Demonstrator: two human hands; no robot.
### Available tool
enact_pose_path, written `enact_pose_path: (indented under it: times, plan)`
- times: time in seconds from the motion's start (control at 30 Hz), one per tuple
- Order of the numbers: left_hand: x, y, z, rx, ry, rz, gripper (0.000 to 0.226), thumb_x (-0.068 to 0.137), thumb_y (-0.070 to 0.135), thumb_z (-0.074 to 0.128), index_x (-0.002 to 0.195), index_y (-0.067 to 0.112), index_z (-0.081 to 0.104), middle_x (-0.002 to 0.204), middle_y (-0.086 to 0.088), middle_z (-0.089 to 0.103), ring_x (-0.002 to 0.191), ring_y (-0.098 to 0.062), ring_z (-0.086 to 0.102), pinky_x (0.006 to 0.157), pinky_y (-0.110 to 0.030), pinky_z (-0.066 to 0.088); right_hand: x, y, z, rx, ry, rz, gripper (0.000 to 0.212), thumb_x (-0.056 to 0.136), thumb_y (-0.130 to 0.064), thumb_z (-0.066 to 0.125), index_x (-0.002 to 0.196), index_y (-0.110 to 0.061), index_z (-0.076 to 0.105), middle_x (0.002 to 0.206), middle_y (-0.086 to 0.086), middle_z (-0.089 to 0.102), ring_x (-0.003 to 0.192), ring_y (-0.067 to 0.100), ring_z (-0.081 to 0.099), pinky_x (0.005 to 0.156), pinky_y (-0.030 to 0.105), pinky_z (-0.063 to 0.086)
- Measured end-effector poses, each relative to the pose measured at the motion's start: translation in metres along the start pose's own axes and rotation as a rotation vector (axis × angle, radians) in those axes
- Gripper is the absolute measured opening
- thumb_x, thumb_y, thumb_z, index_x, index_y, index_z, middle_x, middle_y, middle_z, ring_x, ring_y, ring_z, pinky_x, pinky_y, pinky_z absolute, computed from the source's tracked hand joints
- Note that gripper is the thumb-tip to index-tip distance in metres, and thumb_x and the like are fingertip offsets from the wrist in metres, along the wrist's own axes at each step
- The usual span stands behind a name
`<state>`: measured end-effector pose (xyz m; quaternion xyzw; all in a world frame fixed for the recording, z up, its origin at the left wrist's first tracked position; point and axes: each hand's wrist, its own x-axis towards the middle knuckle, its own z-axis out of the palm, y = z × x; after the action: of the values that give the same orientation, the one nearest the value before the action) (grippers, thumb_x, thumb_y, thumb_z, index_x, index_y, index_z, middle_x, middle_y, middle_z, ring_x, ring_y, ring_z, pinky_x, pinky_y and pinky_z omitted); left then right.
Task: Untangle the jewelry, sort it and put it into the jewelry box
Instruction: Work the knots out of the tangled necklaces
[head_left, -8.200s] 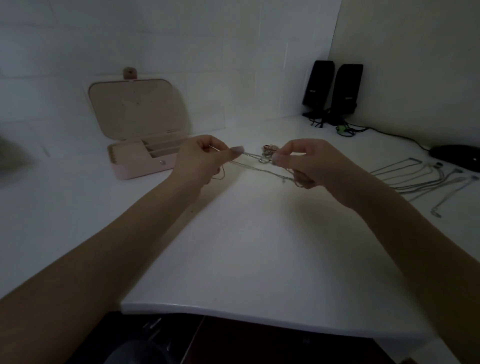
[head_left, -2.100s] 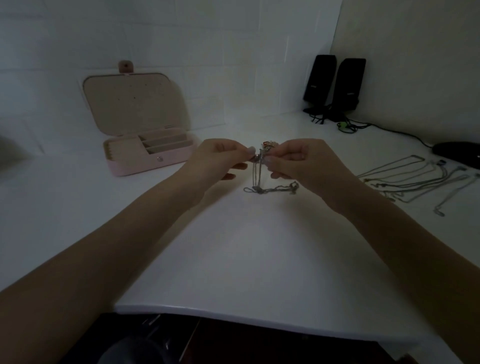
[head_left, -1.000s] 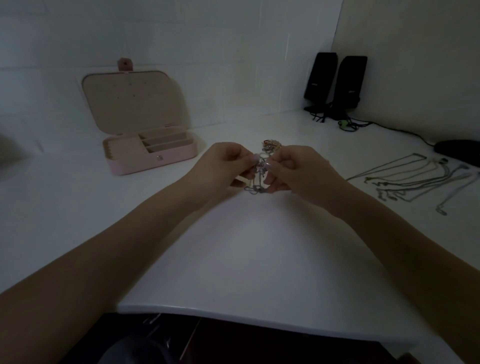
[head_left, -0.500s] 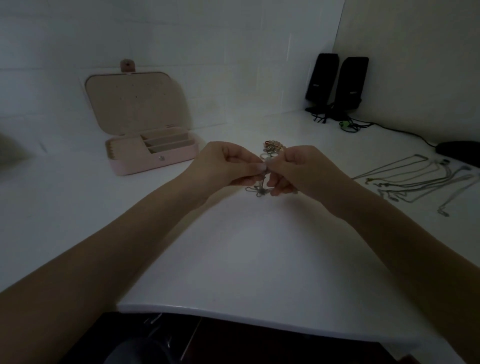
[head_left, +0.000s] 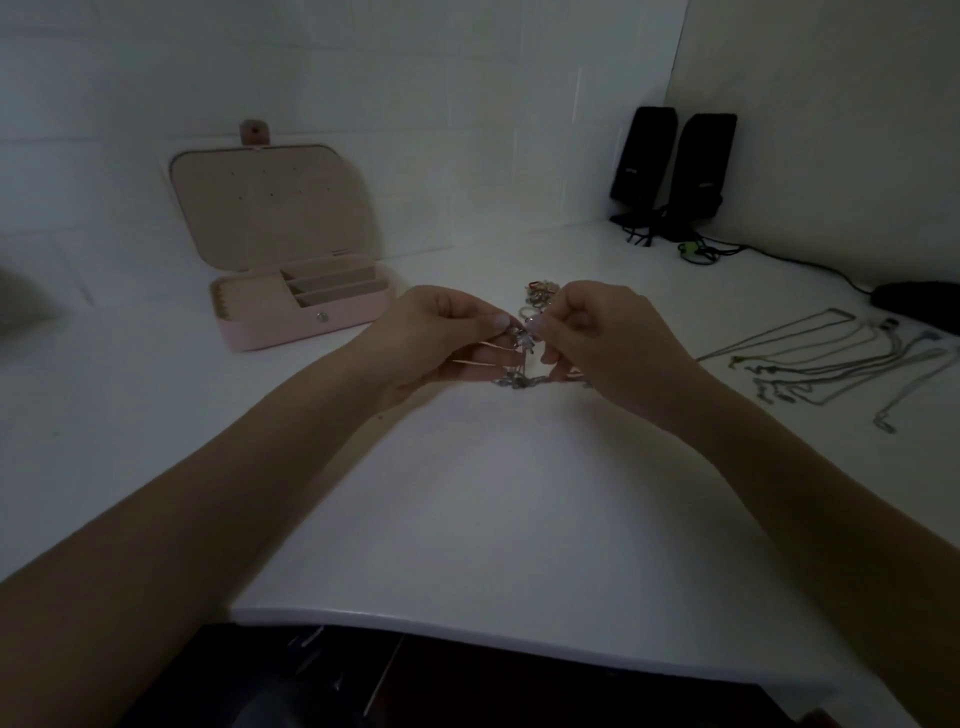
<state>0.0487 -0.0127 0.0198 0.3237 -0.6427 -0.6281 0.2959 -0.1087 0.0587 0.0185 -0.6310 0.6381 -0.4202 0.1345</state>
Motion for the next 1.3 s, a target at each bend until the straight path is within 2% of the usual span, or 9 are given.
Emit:
enact_pose_path:
  times: [0.17, 0.33, 0.43, 0.63, 0.8, 0.93, 1.03, 1.17, 1.3]
  plan:
    - [-0.001, 0.001, 0.002, -0.069, -0.049, -0.052, 0.013, 0.093, 0.005, 0.051, 0.083, 0.003, 0.06, 0.084, -0.013, 0.068, 0.066, -0.016, 0.069, 0.066, -0.027, 0.059, -0.002, 0.002, 0.002, -0.077, 0.039, -0.117, 0.013, 0.09, -0.019, 0.062, 0.078, -0.013, 0.058, 0.071, 0.006, 0.065, 0.065, 0.02, 0.063, 0.061, 0.03, 0.051]
    - [0.0, 0.001, 0.001, -0.098, -0.055, -0.093, 0.014, 0.094, 0.008, 0.05, 0.084, 0.005, 0.059, 0.072, -0.004, 0.067, 0.056, -0.008, 0.063, 0.069, -0.027, 0.058, -0.001, 0.001, 0.001, 0.028, -0.009, -0.13, 0.012, 0.085, -0.014, 0.067, 0.077, -0.015, 0.059, 0.072, -0.001, 0.069, 0.064, 0.008, 0.068, 0.067, 0.028, 0.054]
    - [-0.001, 0.004, 0.001, -0.068, -0.042, -0.072, 0.013, 0.093, 0.009, 0.052, 0.084, 0.006, 0.061, 0.066, 0.001, 0.067, 0.05, -0.003, 0.057, 0.057, -0.019, 0.056, 0.001, 0.002, 0.0, 0.157, -0.021, -0.064, 0.013, 0.085, -0.011, 0.067, 0.076, -0.016, 0.059, 0.072, -0.002, 0.072, 0.068, 0.009, 0.07, 0.071, 0.03, 0.056]
    - [-0.002, 0.005, 0.0, -0.016, -0.008, -0.035, 0.011, 0.091, 0.007, 0.055, 0.084, 0.005, 0.064, 0.075, -0.006, 0.068, 0.05, -0.003, 0.055, 0.04, -0.013, 0.039, -0.001, 0.0, 0.001, 0.319, -0.041, 0.016, 0.01, 0.085, -0.004, 0.066, 0.078, -0.007, 0.06, 0.071, 0.002, 0.074, 0.068, 0.018, 0.072, 0.074, 0.038, 0.059]
    - [-0.002, 0.006, 0.001, -0.014, -0.048, -0.02, 0.012, 0.091, 0.008, 0.055, 0.087, 0.003, 0.066, 0.084, -0.008, 0.072, 0.052, -0.004, 0.051, 0.042, -0.014, 0.035, -0.001, -0.001, 0.0, 0.27, 0.024, 0.027, 0.011, 0.083, -0.008, 0.068, 0.076, -0.009, 0.061, 0.062, -0.003, 0.072, 0.059, 0.014, 0.07, 0.066, 0.033, 0.057]
    - [-0.003, 0.005, 0.002, 0.223, 0.015, 0.102, 0.005, 0.082, 0.012, 0.069, 0.085, 0.009, 0.071, 0.068, 0.003, 0.071, 0.051, -0.001, 0.054, 0.049, -0.014, 0.039, -0.001, 0.0, -0.001, 0.218, 0.055, 0.01, 0.009, 0.085, -0.012, 0.068, 0.079, -0.008, 0.063, 0.062, -0.007, 0.071, 0.053, 0.009, 0.067, 0.058, 0.022, 0.054]
    - [-0.002, 0.003, 0.003, 0.306, 0.073, 0.182, 0.006, 0.082, 0.013, 0.07, 0.081, 0.008, 0.071, 0.073, -0.003, 0.073, 0.052, -0.004, 0.06, 0.048, -0.013, 0.04, -0.002, 0.001, 0.002, 0.163, 0.094, -0.025, 0.007, 0.085, -0.009, 0.067, 0.079, -0.008, 0.064, 0.06, -0.006, 0.068, 0.05, 0.004, 0.061, 0.05, 0.012, 0.045]
    - [-0.001, -0.003, 0.005, 0.507, 0.129, 0.295, 0.012, 0.088, 0.014, 0.063, 0.083, 0.007, 0.07, 0.076, -0.003, 0.073, 0.056, -0.005, 0.064, 0.049, -0.012, 0.041, -0.004, 0.002, 0.007, -0.018, 0.118, -0.108, 0.007, 0.084, -0.011, 0.068, 0.079, -0.013, 0.064, 0.066, -0.001, 0.066, 0.056, 0.007, 0.06, 0.054, 0.018, 0.051]
    - [-0.001, -0.007, 0.009, 0.55, 0.109, 0.316, 0.016, 0.094, 0.013, 0.054, 0.082, 0.006, 0.064, 0.072, 0.001, 0.069, 0.058, -0.003, 0.063, 0.054, -0.011, 0.042, -0.001, 0.001, 0.001, 0.165, 0.038, -0.011, 0.01, 0.085, -0.007, 0.067, 0.076, -0.013, 0.065, 0.061, -0.004, 0.067, 0.054, 0.004, 0.06, 0.055, 0.015, 0.048]
